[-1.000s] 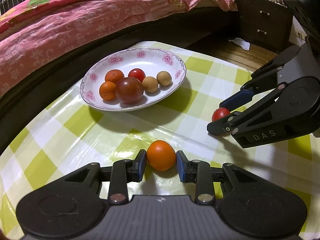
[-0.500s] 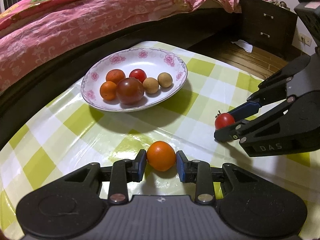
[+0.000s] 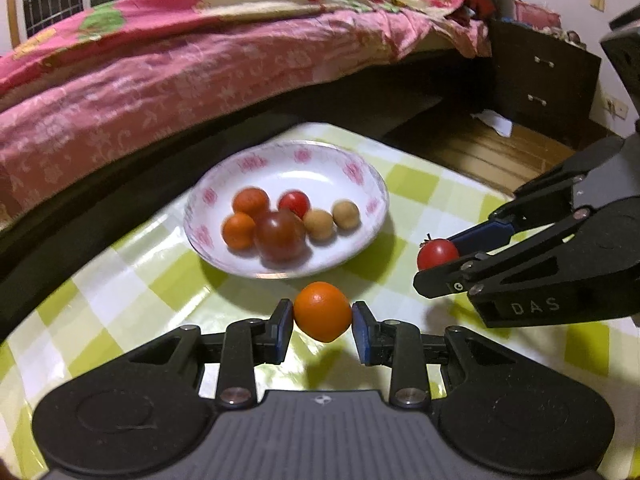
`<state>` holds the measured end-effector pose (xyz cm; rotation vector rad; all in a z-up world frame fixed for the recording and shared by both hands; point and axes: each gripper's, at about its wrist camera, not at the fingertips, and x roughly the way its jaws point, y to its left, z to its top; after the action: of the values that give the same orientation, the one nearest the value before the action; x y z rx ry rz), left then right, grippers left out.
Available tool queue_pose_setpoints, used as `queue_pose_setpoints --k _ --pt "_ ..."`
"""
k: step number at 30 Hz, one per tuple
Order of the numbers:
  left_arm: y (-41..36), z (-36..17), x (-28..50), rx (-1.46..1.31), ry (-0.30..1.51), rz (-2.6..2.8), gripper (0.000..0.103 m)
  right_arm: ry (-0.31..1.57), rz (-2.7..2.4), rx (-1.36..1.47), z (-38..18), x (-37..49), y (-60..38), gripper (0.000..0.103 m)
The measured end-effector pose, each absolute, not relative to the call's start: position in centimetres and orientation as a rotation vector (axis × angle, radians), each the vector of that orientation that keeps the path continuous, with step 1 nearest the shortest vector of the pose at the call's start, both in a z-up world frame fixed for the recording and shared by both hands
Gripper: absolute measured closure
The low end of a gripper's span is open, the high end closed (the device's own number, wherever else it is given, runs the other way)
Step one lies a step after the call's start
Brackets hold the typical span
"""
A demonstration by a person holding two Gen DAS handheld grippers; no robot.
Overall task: Organize fruits
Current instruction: 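Carry the tomato and orange over the white bowl with both grippers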
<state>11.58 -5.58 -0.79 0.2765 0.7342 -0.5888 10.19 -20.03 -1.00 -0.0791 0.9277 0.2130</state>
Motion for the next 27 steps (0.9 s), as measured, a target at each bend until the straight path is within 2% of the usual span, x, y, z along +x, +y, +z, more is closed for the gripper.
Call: queue_pose_setpoints --k 9,27 --pt "-5.6 -0.1 14.3 0.255 0.707 -0.525 0.064 0.864 0.197 -0.036 0.6 12.1 -20.4 0.079" --pt "-5.9 -1.8 18.6 0.280 0.719 -0.460 0.064 0.807 0.151 -0.050 -0.1 18.0 -21.3 0.079"
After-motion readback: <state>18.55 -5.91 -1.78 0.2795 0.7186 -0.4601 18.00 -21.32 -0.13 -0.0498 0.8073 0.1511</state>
